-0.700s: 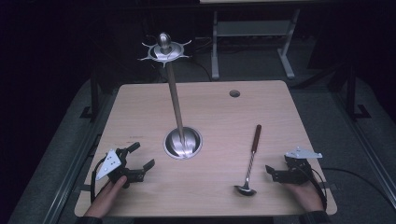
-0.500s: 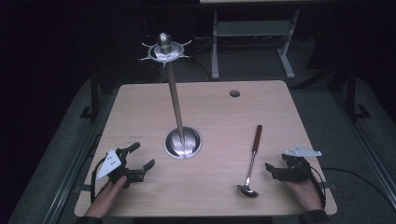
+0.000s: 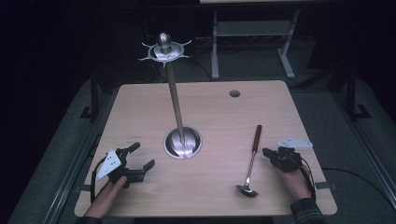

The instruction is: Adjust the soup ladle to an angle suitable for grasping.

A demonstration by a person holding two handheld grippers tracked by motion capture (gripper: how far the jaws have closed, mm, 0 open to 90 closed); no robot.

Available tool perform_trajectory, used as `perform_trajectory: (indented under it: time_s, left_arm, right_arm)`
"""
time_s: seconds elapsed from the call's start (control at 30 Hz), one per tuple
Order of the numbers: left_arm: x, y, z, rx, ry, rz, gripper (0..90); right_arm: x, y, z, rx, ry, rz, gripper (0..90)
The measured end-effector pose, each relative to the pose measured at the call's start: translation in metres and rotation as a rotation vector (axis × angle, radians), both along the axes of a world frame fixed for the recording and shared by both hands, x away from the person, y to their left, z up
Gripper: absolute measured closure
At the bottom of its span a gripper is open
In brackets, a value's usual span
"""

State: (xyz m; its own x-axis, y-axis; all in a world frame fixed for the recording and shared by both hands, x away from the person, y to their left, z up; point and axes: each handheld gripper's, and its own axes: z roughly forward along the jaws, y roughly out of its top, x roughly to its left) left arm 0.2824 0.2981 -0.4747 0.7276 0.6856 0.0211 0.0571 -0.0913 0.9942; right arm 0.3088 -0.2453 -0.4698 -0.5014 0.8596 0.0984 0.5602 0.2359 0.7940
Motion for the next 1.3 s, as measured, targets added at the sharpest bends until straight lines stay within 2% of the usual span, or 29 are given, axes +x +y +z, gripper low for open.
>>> perform_trajectory:
  time_s: [0.1, 0.47, 0.97, 1.3]
  left_arm:
    - [0.000, 0.000, 0.000, 0.003, -0.001, -0.001, 9.7]
    - [0.000, 0.000, 0.000, 0.002, 0.000, -0.001, 9.7]
    - [0.000, 0.000, 0.000, 0.003, 0.000, -0.001, 9.7]
    - [0.000, 0.000, 0.000, 0.001, 0.002, 0.000, 9.7]
  right_arm:
    - [0.004, 0.009, -0.003, -0.016, 0.019, 0.040, 89.7]
    - [0.015, 0.016, -0.008, -0.025, 0.041, 0.036, 89.7]
    - [0.028, 0.025, -0.006, -0.036, 0.033, 0.045, 89.7]
    - [0.034, 0.029, -0.006, -0.032, 0.046, 0.057, 89.7]
